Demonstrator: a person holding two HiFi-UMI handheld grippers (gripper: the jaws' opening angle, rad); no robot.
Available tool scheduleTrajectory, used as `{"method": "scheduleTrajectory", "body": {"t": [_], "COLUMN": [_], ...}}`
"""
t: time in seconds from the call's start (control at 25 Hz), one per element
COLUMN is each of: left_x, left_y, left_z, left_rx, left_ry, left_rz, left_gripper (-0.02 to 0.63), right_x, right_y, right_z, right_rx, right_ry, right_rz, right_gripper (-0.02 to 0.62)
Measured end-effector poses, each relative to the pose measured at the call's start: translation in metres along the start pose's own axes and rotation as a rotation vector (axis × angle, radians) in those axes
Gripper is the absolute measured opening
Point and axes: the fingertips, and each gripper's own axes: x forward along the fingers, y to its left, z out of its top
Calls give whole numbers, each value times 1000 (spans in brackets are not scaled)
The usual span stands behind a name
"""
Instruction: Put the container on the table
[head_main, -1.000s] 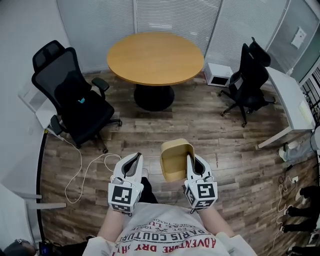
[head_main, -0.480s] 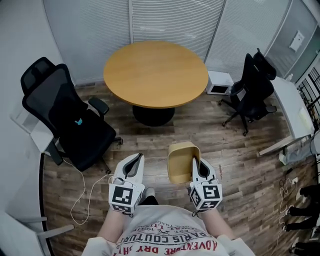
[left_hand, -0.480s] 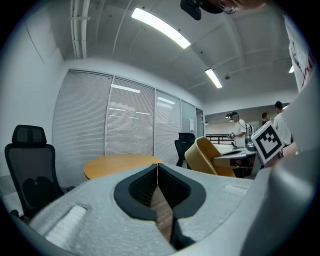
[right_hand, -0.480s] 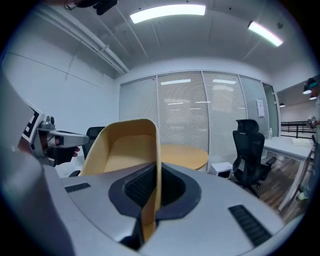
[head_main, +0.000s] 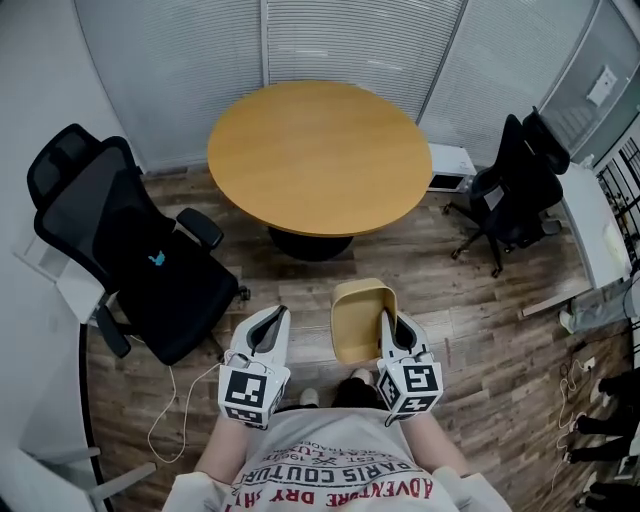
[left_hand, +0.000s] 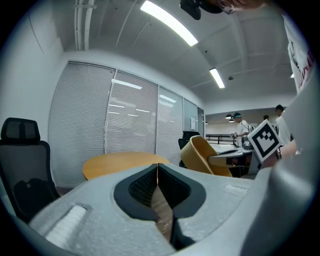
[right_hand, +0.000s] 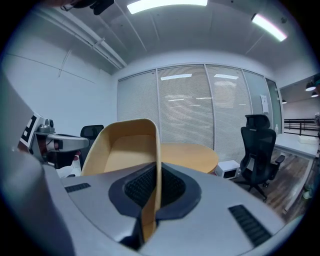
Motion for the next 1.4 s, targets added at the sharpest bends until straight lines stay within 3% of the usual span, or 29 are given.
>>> {"method": "scheduleTrajectory", "body": {"t": [0.28, 0.56, 0.92, 1.4], "left_x": [44, 121, 242, 328], "left_y": [28, 49, 62, 89], "left_z": [2, 13, 45, 37], "left_rx": [-2, -1, -22, -41], "left_ry": [11, 30, 31, 101], "left_rz": [62, 132, 206, 225], "left_gripper": [12, 12, 12, 12], "right_x": [64, 140, 244, 336], "right_y": [-17, -44, -136, -186], "right_z": [5, 35, 63, 63], "right_rx": [3, -147, -114, -96], "right_ry": [25, -15, 54, 104], "right_rz": [64, 173, 225, 235], "right_gripper": [11, 11, 11, 11]}}
